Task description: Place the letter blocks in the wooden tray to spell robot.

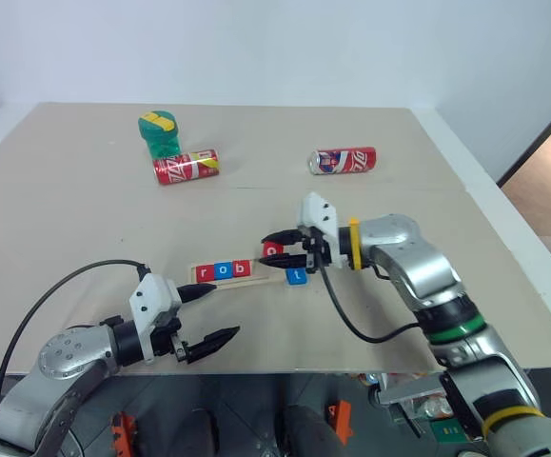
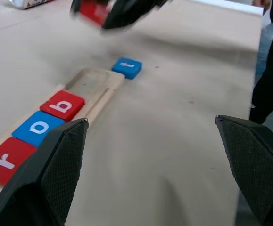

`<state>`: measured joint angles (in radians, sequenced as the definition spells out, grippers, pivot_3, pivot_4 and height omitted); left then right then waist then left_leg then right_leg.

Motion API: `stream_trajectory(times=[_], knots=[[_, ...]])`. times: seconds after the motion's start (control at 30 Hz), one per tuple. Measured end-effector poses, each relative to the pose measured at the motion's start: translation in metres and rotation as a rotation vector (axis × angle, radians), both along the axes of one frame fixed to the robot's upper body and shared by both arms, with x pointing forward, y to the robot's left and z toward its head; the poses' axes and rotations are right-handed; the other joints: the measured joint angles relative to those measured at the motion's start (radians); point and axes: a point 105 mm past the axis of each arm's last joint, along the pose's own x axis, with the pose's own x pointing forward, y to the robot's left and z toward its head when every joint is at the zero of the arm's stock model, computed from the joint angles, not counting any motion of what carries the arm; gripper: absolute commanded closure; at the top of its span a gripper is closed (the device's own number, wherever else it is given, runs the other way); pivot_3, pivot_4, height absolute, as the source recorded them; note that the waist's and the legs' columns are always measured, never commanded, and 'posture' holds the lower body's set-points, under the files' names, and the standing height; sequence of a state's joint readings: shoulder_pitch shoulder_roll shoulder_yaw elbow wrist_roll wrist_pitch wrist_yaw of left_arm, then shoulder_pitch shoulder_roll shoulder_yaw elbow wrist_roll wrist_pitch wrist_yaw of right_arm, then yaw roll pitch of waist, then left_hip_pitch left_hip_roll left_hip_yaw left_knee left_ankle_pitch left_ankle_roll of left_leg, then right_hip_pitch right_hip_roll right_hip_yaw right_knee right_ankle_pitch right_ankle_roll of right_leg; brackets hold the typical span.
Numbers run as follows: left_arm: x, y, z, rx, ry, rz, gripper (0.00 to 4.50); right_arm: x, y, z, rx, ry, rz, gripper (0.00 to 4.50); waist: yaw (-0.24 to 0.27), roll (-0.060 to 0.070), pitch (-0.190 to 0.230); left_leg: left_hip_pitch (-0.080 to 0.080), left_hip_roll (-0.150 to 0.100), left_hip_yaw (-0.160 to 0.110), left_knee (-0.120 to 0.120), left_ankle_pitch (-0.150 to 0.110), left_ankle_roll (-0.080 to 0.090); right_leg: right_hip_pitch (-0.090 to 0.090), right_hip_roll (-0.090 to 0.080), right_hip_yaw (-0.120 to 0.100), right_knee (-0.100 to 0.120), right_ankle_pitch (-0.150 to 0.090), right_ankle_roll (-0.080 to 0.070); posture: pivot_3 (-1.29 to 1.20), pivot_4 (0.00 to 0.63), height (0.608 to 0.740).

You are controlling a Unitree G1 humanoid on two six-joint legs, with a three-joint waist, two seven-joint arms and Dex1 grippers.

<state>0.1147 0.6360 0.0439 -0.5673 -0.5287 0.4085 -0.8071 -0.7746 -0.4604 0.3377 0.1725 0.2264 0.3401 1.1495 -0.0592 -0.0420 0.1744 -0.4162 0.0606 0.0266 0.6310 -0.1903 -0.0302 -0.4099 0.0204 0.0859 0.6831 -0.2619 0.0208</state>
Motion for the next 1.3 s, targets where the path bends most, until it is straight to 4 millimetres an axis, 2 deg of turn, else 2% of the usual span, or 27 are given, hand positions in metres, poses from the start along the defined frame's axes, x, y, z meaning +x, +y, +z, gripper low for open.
stream_trajectory(times=[0.27, 0.5, 0.63, 1.17, 1.2, 1.3], knots=[[0.0, 0.002, -0.003, -0.023, 0.008, 0.046, 0.0, 0.013, 0.006, -0.026, -0.08, 0.008, 0.084, 3.28, 0.011, 0.001, 0.0, -0.004, 0.0, -0.001, 0.0, -0.004, -0.001, -0.002, 0.0, -0.001, 0.0, -0.002, -0.004, 0.0, 0.15, 0.74], [-0.001, 0.001, -0.002, -0.027, 0.002, 0.063, 0.0, 0.022, 0.015, -0.028, -0.092, 0.0, 0.096, 3.28, 0.01, 0.001, 0.001, -0.003, 0.001, -0.002, 0.001, -0.004, -0.001, -0.002, 0.0, -0.002, 0.0, 0.0, -0.005, 0.0, 0.15, 0.74], [-0.002, 0.001, -0.001, -0.028, -0.003, 0.068, 0.0, 0.025, 0.018, -0.036, -0.104, 0.005, 0.103, 3.28, 0.01, 0.001, 0.001, -0.002, 0.001, -0.001, 0.002, -0.004, -0.001, -0.001, 0.0, -0.002, 0.0, 0.0, -0.004, 0.0, 0.15, 0.74], [-0.003, 0.004, -0.005, -0.026, 0.011, 0.096, 0.0, 0.028, 0.014, -0.041, -0.121, 0.012, 0.127, 3.28, 0.01, 0.002, 0.001, 0.0, 0.001, 0.0, 0.002, -0.004, -0.001, 0.001, 0.0, -0.002, 0.0, 0.0, -0.005, 0.0, 0.15, 0.74], [-0.003, 0.004, -0.005, -0.026, 0.011, 0.096, 0.0, 0.028, 0.015, -0.041, -0.12, 0.013, 0.129, 2.78, 0.01, 0.002, 0.001, 0.0, 0.001, 0.0, 0.002, -0.004, -0.001, 0.001, 0.0, -0.002, 0.0, 0.0, -0.005, 0.0, 0.15, 0.74], [-0.003, 0.004, -0.005, -0.026, 0.011, 0.095, 0.0, 0.028, 0.015, -0.041, -0.118, 0.018, 0.131, 2.78, 0.01, 0.002, 0.001, 0.0, 0.001, 0.0, 0.002, -0.004, -0.001, 0.0, 0.0, -0.002, 0.0, 0.0, -0.005, 0.0, 0.15, 0.74]])
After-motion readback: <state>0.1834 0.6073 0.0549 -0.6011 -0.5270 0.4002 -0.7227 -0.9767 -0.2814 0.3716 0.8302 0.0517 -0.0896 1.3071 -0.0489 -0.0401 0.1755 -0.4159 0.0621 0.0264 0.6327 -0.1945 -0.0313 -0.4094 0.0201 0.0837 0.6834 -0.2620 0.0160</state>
